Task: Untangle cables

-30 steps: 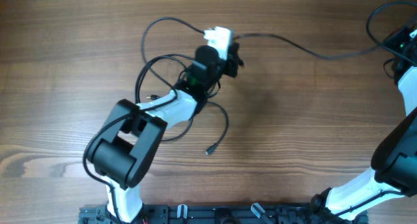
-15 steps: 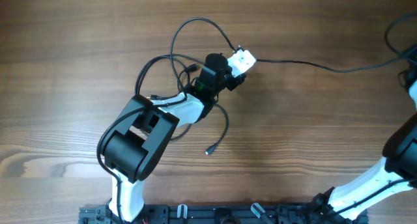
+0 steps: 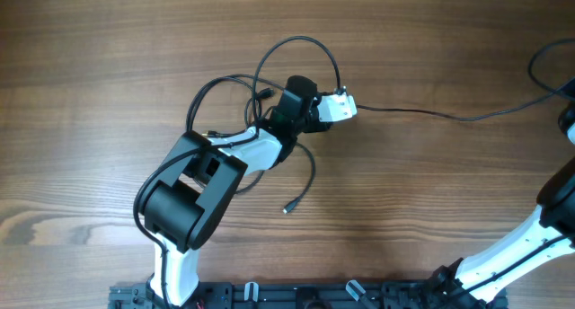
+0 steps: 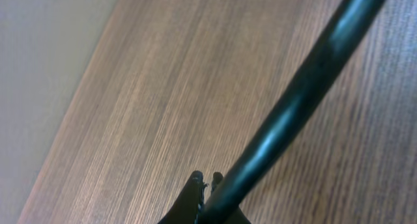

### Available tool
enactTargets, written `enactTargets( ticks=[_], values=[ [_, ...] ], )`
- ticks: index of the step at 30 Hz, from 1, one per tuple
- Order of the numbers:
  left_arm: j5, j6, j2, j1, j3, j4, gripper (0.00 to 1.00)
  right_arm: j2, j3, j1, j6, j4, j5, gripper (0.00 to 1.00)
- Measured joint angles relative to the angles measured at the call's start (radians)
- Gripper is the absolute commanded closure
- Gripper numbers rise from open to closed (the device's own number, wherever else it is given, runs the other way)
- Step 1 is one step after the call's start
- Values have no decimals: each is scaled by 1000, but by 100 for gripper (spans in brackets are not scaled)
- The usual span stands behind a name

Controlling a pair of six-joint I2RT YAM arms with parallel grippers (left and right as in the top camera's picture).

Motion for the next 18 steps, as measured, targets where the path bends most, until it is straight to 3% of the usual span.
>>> enactTargets(
  ticks=[10, 18],
  values=[
    [25, 11, 0, -46, 0, -88, 96, 56, 0, -23, -271, 28, 87, 96],
    [46, 6, 0, -46, 0, -113, 96, 57, 0, -132, -473, 0, 164, 95]
  ],
)
